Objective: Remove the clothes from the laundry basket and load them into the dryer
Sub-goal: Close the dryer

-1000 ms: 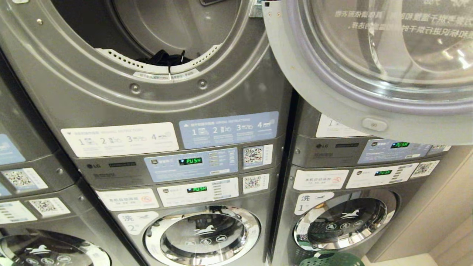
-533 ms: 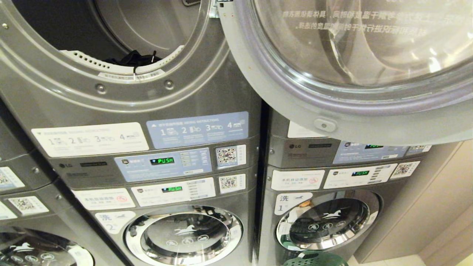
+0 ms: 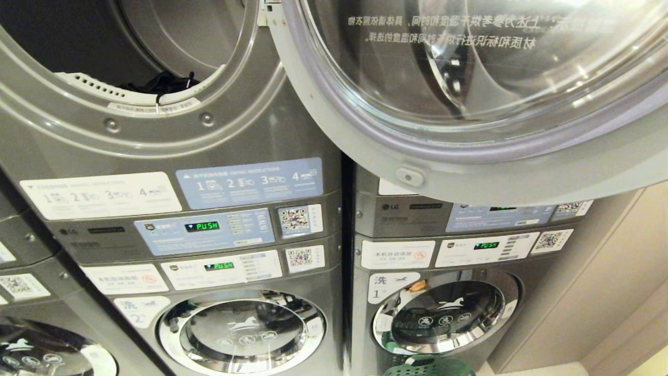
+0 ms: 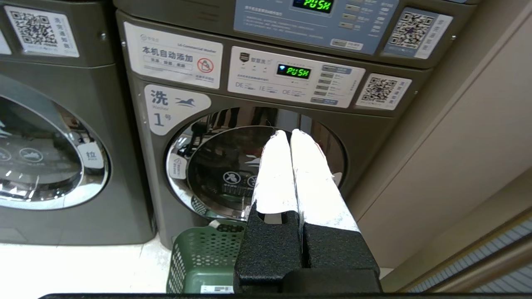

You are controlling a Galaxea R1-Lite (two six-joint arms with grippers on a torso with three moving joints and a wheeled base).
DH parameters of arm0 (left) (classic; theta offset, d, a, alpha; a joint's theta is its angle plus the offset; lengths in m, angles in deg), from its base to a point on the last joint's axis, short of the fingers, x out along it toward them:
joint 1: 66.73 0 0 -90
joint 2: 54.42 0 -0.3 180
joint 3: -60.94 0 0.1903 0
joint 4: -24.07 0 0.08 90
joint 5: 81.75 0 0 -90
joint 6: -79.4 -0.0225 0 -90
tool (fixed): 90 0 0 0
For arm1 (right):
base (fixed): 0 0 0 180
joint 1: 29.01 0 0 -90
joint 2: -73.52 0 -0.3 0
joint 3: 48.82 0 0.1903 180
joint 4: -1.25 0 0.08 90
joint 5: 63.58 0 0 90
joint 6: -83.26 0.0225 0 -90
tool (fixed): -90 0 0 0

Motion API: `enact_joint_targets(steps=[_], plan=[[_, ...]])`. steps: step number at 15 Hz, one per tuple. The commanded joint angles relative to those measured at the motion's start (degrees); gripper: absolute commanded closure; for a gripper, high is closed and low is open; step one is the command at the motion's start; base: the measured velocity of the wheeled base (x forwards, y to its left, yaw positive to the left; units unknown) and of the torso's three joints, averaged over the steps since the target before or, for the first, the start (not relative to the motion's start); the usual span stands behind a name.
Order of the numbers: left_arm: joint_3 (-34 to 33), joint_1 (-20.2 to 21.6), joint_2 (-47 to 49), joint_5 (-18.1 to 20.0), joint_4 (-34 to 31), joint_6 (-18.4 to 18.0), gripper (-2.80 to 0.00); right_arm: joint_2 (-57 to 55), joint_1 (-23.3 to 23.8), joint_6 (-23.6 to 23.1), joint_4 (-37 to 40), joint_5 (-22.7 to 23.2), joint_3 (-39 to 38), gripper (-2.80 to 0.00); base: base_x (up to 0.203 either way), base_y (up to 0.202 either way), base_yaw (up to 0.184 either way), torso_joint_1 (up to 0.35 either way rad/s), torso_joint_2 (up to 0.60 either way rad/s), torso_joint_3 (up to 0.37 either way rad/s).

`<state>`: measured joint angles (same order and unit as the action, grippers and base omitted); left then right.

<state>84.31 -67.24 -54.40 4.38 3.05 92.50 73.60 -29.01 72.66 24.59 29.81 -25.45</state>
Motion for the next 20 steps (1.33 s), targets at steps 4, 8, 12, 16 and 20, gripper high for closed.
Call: enact_joint_targets(steps=[4,8,12,16,20], plan=[[-1.67,0.07,-0.07,-0.04,0.03,0.09,0.0,-0.07,-0.01,-0.09,-0.06,0.04,-0.35,0.0,0.0,0.0,0.0,0.0,0.0,0.0],[-1.67,0.07,-0.02,-0.03,0.03,0.18,0.0,-0.07,-0.09,0.06,0.02,0.04,-0.35,0.0,0.0,0.0,0.0,0.0,0.0,0.0],[-1.67,0.07,-0.1,-0.04,0.03,0.18,0.0,-0.07,-0.09,0.5,0.02,0.04,-0.35,0.0,-0.014,0.0,0.0,0.001,0.0,0.001],[-1.67,0.07,-0.11,-0.04,0.03,0.18,0.0,-0.07,-0.09,0.33,-0.06,0.04,-0.35,0.0,-0.184,0.0,0.001,-0.005,0.01,0.004],[-1.67,0.07,-0.02,-0.03,0.03,0.14,0.0,-0.07,-0.07,0.15,-0.1,0.13,-0.35,0.0,-0.19,0.0,0.002,0.001,0.0,0.004]])
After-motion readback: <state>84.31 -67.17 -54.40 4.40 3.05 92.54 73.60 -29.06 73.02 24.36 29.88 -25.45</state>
